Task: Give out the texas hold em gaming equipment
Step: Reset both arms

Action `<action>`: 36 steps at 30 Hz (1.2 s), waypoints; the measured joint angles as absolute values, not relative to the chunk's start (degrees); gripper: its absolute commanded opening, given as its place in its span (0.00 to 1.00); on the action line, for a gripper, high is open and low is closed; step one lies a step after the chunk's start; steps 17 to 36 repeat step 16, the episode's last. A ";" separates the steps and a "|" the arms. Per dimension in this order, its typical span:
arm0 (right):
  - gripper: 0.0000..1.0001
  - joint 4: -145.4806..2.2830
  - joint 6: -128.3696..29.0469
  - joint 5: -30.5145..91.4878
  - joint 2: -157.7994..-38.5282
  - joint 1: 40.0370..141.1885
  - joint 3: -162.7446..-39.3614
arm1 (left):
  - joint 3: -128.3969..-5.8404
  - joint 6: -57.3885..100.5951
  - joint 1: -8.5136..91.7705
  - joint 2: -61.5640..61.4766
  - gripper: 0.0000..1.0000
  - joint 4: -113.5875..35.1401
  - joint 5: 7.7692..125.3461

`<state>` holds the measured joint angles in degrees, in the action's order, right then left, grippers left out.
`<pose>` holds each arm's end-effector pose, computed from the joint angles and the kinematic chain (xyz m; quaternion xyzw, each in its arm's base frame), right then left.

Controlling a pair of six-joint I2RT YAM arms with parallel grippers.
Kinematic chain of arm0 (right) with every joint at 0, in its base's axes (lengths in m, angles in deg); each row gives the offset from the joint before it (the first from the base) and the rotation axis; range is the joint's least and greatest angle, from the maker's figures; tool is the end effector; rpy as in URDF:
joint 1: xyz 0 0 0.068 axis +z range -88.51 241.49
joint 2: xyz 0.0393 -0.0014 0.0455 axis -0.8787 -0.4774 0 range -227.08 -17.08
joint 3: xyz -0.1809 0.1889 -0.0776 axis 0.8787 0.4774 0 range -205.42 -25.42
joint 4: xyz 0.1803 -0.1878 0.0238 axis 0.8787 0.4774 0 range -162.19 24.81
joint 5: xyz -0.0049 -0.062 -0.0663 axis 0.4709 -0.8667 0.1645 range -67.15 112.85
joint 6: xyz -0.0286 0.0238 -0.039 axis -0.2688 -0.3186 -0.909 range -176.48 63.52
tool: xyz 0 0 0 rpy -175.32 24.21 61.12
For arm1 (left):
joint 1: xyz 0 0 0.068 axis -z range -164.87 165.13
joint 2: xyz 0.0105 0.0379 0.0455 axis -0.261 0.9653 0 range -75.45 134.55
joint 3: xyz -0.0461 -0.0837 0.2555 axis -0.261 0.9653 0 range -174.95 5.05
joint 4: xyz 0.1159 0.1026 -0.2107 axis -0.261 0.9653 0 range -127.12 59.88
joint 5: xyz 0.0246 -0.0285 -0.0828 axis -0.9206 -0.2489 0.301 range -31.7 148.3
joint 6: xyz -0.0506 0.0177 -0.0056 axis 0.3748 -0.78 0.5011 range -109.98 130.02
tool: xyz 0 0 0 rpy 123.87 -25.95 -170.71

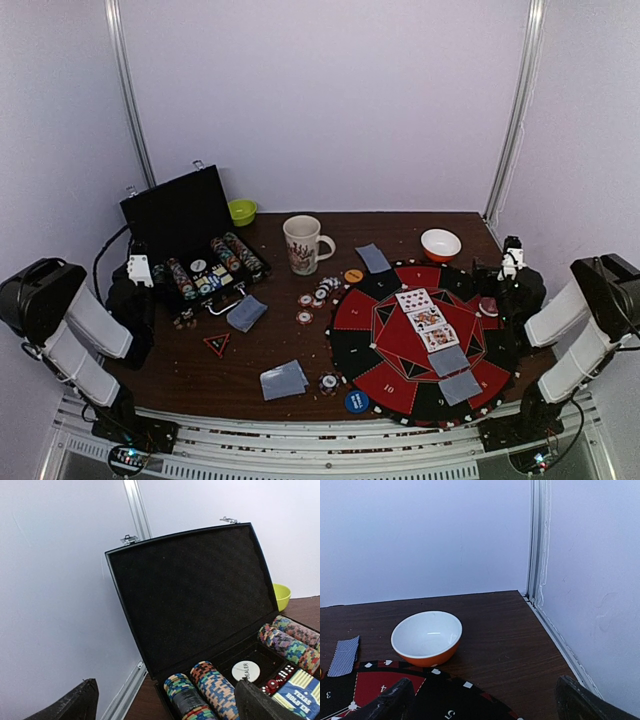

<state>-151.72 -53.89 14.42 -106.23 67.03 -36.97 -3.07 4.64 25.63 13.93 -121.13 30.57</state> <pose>0.2357 0.0176 0.1548 0.0350 0.6944 -0.0001 0.7188 0.2184 -0.0237 0.1495 -0.0793 0.6873 0.1338 0.7095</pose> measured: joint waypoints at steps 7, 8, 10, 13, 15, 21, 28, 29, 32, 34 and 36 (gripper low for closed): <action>1.00 -149.34 -53.23 14.64 -106.25 65.89 -38.19 | -5.30 6.76 22.57 14.55 0.98 -117.15 37.78; 1.00 -149.29 -53.23 14.64 -106.23 65.89 -38.19 | -5.78 6.95 22.55 14.57 0.98 -116.52 38.26; 1.00 -149.01 -53.23 14.64 -106.25 65.89 -38.19 | -6.41 7.37 22.44 14.57 0.98 -115.95 38.92; 1.00 -148.79 -53.23 14.66 -106.23 65.89 -38.19 | -6.72 7.70 22.29 14.57 0.98 -115.68 39.42; 1.00 -148.62 -53.21 14.66 -106.25 65.89 -38.19 | -6.72 7.81 22.29 14.57 0.98 -115.49 39.64; 1.00 -148.55 -53.21 14.68 -106.25 65.89 -38.19 | -6.72 7.87 22.29 14.57 0.98 -115.49 39.66; 1.00 -148.55 -53.21 14.68 -106.25 65.89 -38.19 | -6.72 7.87 22.29 14.57 0.98 -115.49 39.66; 1.00 -148.55 -53.21 14.68 -106.25 65.89 -38.19 | -6.72 7.87 22.29 14.57 0.98 -115.49 39.66; 1.00 -148.55 -53.21 14.68 -106.25 65.89 -38.19 | -6.72 7.87 22.29 14.57 0.98 -115.49 39.66; 1.00 -148.55 -53.21 14.68 -106.25 65.89 -38.19 | -6.72 7.87 22.29 14.57 0.98 -115.49 39.66; 1.00 -148.55 -53.21 14.68 -106.25 65.89 -38.19 | -6.72 7.87 22.29 14.57 0.98 -115.49 39.66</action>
